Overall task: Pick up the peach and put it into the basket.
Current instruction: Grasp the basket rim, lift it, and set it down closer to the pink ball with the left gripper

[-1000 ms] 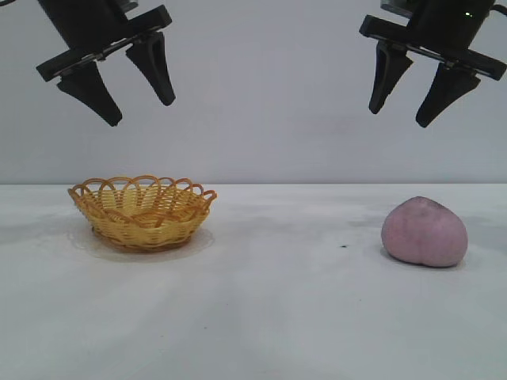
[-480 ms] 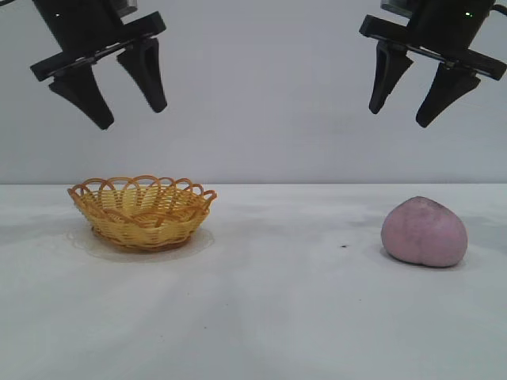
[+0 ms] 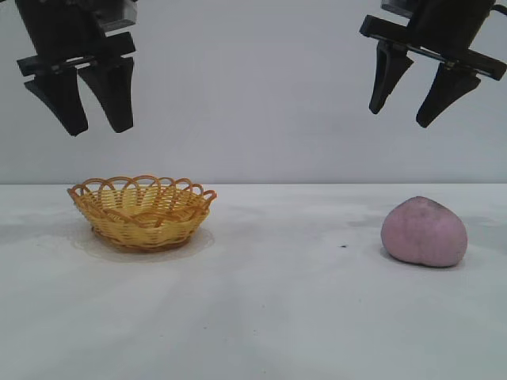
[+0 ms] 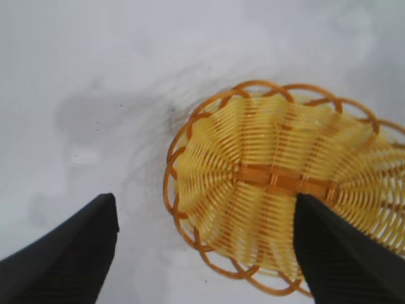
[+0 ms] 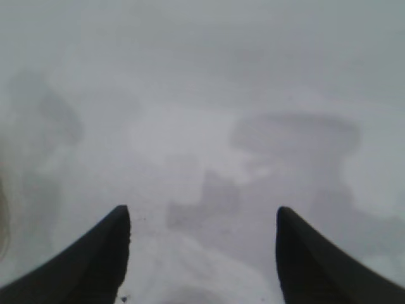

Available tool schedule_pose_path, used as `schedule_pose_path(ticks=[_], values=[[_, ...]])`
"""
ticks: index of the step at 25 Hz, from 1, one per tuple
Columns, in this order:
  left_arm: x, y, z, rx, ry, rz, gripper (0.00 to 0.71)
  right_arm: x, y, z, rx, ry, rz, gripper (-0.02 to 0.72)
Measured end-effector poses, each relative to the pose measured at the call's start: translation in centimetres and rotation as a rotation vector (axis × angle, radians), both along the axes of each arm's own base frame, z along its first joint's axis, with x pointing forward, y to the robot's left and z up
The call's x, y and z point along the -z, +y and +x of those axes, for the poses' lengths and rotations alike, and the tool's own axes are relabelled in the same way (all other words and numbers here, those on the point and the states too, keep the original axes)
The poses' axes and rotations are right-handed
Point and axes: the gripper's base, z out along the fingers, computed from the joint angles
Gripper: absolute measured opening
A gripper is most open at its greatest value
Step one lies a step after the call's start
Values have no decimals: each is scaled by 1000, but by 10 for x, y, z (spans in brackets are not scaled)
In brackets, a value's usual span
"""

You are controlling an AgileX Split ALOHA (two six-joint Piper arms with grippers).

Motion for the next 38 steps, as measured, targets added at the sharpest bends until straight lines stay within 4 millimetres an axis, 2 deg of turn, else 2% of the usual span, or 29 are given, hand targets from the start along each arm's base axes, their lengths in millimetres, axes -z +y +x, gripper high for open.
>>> schedule_pose_path(ticks=[3,8,9,12,26,29,31,32,33,38], values=[[7,-2,10,70,67,40,412,0,0,0,0,1,0,425],[18,-5,27,112,135,67,416,0,0,0,-2,4,0,425],[20,-5,30,116,139,70,390,0,0,0,-2,4,0,425],[26,-6,37,122,150,77,390,0,0,0,-2,4,0,425],[72,-10,58,166,202,98,390,0,0,-1,-5,7,-4,425],[78,-10,58,167,213,100,255,0,0,-1,-6,10,-5,425],[79,-12,58,175,219,101,104,1,0,-1,-8,14,-5,425],[78,-15,57,181,219,100,73,1,0,-1,-8,14,-5,425],[78,-16,57,183,217,100,53,1,0,-1,-8,14,-5,425],[75,-20,56,104,237,60,69,1,-1,-2,-13,15,-16,425]])
